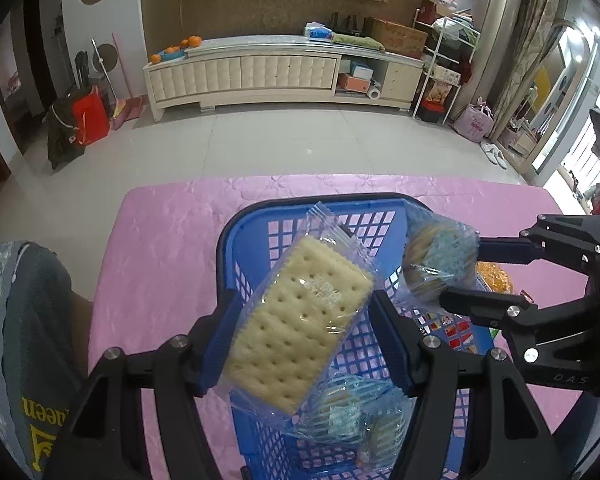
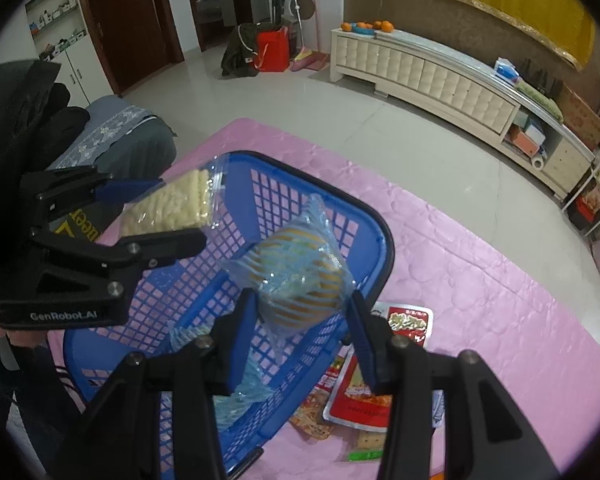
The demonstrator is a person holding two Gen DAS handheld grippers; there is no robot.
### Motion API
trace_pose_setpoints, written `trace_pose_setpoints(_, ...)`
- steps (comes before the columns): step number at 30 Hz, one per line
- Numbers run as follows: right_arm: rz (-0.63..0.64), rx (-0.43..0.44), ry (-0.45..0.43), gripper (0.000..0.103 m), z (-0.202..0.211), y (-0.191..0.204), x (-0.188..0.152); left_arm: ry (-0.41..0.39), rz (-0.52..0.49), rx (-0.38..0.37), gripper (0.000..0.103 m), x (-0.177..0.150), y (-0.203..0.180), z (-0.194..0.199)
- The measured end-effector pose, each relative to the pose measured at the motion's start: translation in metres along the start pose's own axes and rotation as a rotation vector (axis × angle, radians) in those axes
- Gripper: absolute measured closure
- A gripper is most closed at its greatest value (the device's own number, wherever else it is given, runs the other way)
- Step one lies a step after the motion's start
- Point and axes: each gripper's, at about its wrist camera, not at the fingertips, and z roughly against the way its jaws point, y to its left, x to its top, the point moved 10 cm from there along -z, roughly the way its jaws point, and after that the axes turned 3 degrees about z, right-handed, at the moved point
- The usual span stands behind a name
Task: Organize snacks
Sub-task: 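Carry cracker pack and striped bag over the basket and open both tools, then withdraw both tools from the basket toward the remaining snacks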
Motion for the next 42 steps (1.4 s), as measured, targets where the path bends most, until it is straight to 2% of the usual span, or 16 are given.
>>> trace_pose_setpoints(5, 0.003, -0.008, -0.008, 0.052, -0.003, -0.003, 0.003, 0.019, -0.01, 0.014, 0.04, 0.0, 0.002, -0.005)
trace_pose_setpoints(8, -0.018, -0.025, -0.019, 0.046, -0.002, -0.005, 0.005, 0.022, -0.024, 0.015, 0.036, -0.001, -0.002, -0.004)
trace_pose_setpoints(11, -0.059, -0.029, -0.05, 0.026, 0.009, -0.011, 0.006, -0.002, -0.051, 0.021, 0.025, 0.0, -0.005, 0.004)
trace_pose_setpoints(12, -0.064, -0.04, -0.06, 0.025, 0.014, -0.013, 0.006, -0.008, -0.06, 0.026, 0.024, -0.001, -0.006, 0.007)
trace_pose_setpoints(15, -0.075, -0.062, -0.065, 0.025, 0.026, -0.015, 0.004, -0.021, -0.067, 0.041, 0.024, -0.003, -0.008, 0.019)
trace_pose_setpoints(21, -0.078, -0.088, -0.077, 0.025, 0.058, -0.008, -0.007, -0.049, -0.057, 0.024, 0.024, -0.01, -0.018, 0.053)
trace_pose_setpoints(33, -0.121, -0.122, -0.158, 0.025, 0.144, 0.002, -0.037, -0.139, -0.1, 0.018, 0.022, -0.023, -0.066, 0.134)
trace_pose_setpoints(38, -0.158, -0.128, -0.172, 0.025, 0.166, -0.008, -0.058, -0.156, -0.113, -0.006, 0.021, -0.031, -0.09, 0.148)
trace_pose_setpoints(42, -0.186, -0.146, -0.167, 0.025, 0.173, -0.017, -0.077, -0.145, -0.131, -0.013, 0.021, -0.036, -0.107, 0.142)
